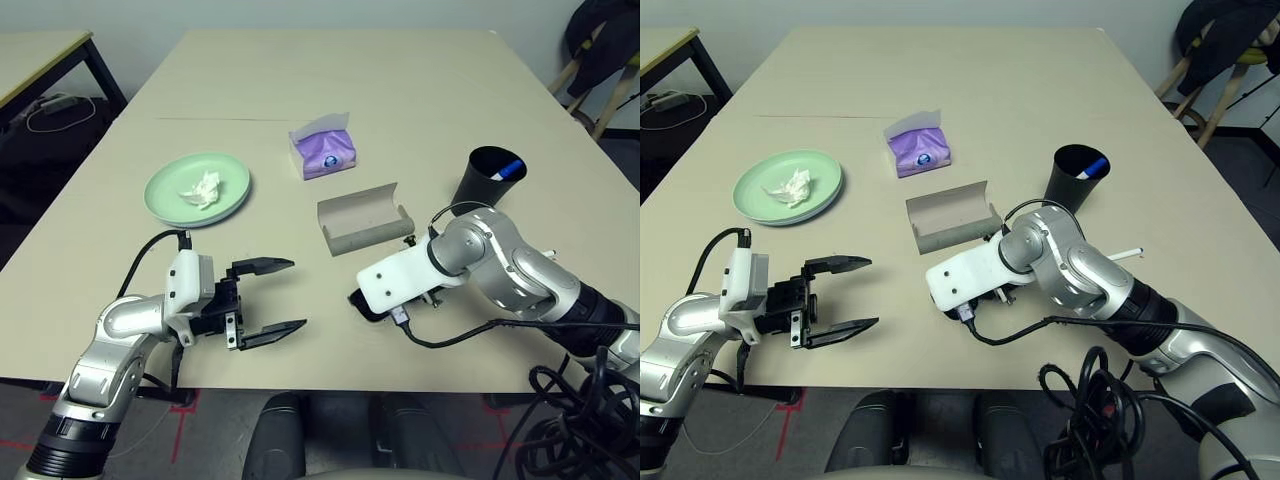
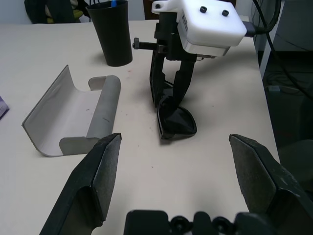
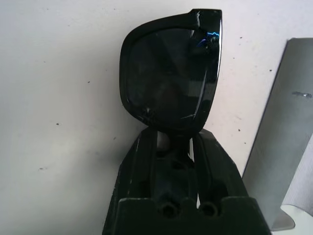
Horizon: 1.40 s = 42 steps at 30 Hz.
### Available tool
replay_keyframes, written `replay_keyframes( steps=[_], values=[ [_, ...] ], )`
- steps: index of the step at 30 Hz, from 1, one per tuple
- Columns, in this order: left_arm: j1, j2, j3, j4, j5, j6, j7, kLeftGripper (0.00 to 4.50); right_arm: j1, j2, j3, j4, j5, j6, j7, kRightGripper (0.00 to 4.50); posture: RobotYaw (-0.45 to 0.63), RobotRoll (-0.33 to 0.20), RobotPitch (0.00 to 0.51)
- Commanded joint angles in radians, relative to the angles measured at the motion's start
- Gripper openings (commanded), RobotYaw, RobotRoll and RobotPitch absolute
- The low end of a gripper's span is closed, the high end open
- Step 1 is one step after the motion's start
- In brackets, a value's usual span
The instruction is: Organize and tidy the items on the table.
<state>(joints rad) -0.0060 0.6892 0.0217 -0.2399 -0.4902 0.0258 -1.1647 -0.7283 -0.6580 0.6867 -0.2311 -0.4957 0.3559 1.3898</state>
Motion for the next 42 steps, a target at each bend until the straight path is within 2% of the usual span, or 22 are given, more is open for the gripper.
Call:
replay_keyframes(
  steps=[1,10,16,25,29,32,42],
  values=[
    [0.011,0.001,-0.011,-0.023,0.01,0.008,0.004,4.5,0.021,0.004,0.001,0.011,-0.005,-0.004,-0.001,1.14,0.12,0.0,0.13],
    [0.005,-0.001,-0.012,-0.016,0.012,0.005,0.001,4.5,0.005,-0.002,-0.029,-0.009,0.021,0.01,0.028,1.14,0.12,0.0,0.13],
    [0.002,0.002,-0.011,-0.01,0.011,0.002,-0.005,4.5,-0.01,-0.013,-0.072,-0.038,0.053,0.033,0.065,0.59,0.11,0.0,0.128],
    [-0.006,0.001,-0.012,-0.003,0.012,0.001,-0.008,4.5,-0.044,-0.036,-0.112,-0.064,0.106,0.052,0.093,0.5,0.11,0.0,0.126],
    [-0.009,-0.001,-0.013,-0.001,0.014,0.0,-0.006,4.5,-0.075,-0.039,-0.129,-0.062,0.134,0.057,0.1,0.33,0.11,0.0,0.123],
    [-0.009,-0.001,-0.013,0.001,0.014,-0.001,-0.006,4.5,-0.096,-0.046,-0.14,-0.058,0.151,0.054,0.105,0.02,0.12,0.0,0.122],
    [-0.014,0.001,-0.012,0.001,0.014,0.002,-0.007,4.5,-0.167,-0.062,-0.172,-0.009,0.2,0.035,0.101,0.02,0.11,0.0,0.121]
  ],
)
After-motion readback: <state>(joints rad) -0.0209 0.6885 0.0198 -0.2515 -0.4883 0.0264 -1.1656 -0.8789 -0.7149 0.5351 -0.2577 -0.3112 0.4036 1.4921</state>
